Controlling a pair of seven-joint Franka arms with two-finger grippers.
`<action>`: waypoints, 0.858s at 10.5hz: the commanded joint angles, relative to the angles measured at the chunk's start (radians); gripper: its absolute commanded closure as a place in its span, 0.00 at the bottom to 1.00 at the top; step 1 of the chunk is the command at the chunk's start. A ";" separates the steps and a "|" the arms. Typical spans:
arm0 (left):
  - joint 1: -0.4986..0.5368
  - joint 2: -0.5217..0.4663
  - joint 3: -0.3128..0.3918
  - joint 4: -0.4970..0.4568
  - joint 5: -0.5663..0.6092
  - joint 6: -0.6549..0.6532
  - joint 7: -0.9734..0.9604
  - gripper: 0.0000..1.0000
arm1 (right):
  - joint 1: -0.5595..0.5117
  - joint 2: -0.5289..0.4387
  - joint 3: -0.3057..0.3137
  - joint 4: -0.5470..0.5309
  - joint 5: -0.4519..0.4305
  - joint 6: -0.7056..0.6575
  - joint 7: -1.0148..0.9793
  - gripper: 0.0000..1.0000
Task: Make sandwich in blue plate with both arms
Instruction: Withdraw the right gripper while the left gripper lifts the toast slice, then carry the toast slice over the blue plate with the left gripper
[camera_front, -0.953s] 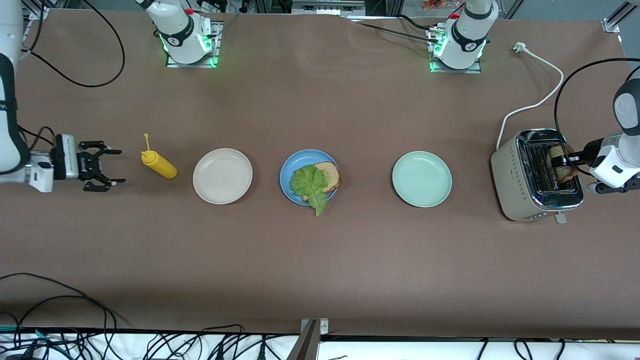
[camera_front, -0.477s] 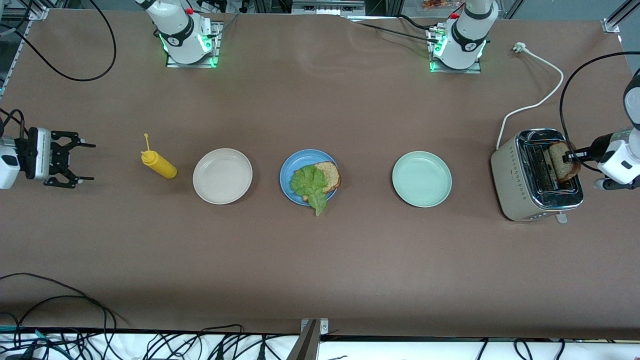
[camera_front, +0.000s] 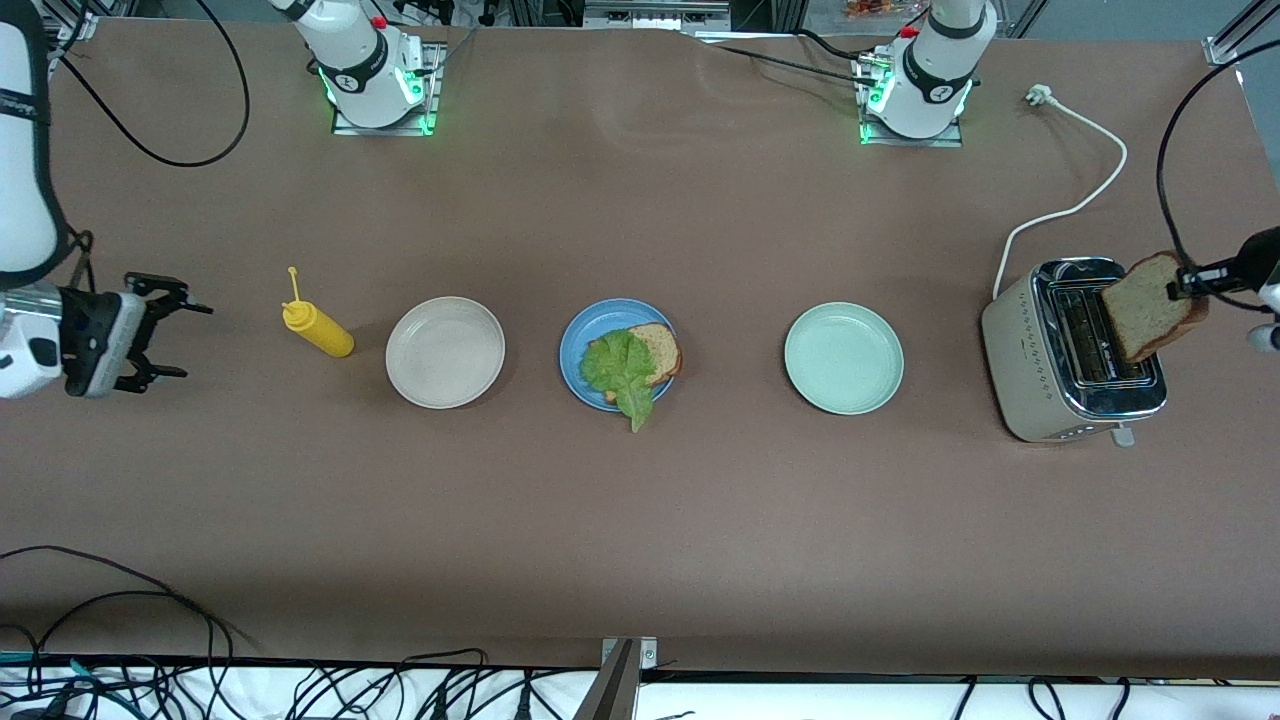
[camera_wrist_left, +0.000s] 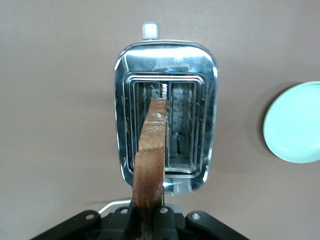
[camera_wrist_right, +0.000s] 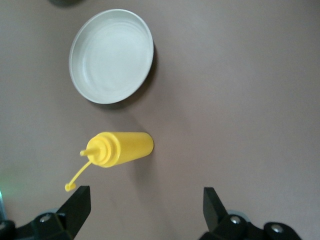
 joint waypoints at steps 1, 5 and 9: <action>-0.016 -0.028 -0.084 0.176 -0.043 -0.169 0.007 1.00 | 0.027 -0.036 0.097 -0.024 -0.177 0.081 0.420 0.00; -0.065 0.005 -0.118 0.144 -0.229 -0.088 -0.068 1.00 | 0.096 -0.136 0.105 -0.075 -0.288 0.065 1.041 0.00; -0.100 0.079 -0.235 0.098 -0.324 0.108 -0.141 1.00 | 0.107 -0.283 0.105 -0.089 -0.342 -0.067 1.383 0.00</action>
